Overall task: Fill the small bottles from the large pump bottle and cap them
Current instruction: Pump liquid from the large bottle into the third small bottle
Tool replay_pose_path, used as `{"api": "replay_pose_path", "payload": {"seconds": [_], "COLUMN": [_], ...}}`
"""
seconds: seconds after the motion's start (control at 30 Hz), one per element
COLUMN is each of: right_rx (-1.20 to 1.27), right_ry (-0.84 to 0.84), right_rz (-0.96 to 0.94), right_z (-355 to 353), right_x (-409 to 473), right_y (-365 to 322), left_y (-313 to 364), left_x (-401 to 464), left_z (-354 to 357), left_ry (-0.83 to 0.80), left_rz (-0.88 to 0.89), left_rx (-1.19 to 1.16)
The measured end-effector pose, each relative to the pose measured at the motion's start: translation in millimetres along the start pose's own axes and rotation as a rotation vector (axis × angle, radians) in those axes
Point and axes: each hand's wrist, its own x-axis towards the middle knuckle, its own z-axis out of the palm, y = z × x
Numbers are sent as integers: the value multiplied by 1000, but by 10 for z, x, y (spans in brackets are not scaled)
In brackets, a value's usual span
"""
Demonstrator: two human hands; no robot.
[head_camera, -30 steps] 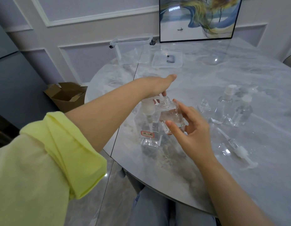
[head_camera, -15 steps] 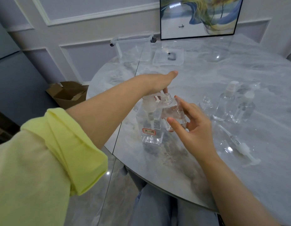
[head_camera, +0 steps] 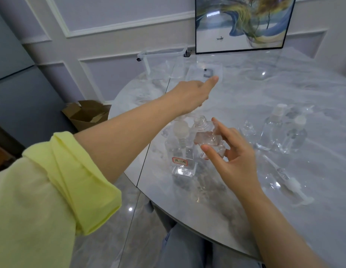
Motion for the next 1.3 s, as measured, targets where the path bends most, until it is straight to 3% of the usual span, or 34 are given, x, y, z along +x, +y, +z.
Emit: {"api": "replay_pose_path", "payload": {"seconds": [0.17,0.27,0.5,0.7,1.3], "right_rx": [10,0,5,5,15], "right_ry": [4,2,-19,-16,-8], "right_rz": [10,-1,-13,-10,14], "right_z": [-8,-10,3,18,19], "right_x": [-2,-3,-9,-18,-18], "right_y": [-9,-5,-1,10,-21], "left_y": [4,24,-119,-87,-44], "left_x": [-61,-97,13,-14,-1], "left_z": [-19,-64,-52,10,47], "left_ry": [289,407,8,-11,-30], "left_rz": [173,175,-233,-184,-158], "left_rx": [18,109,-244,-89,19]}}
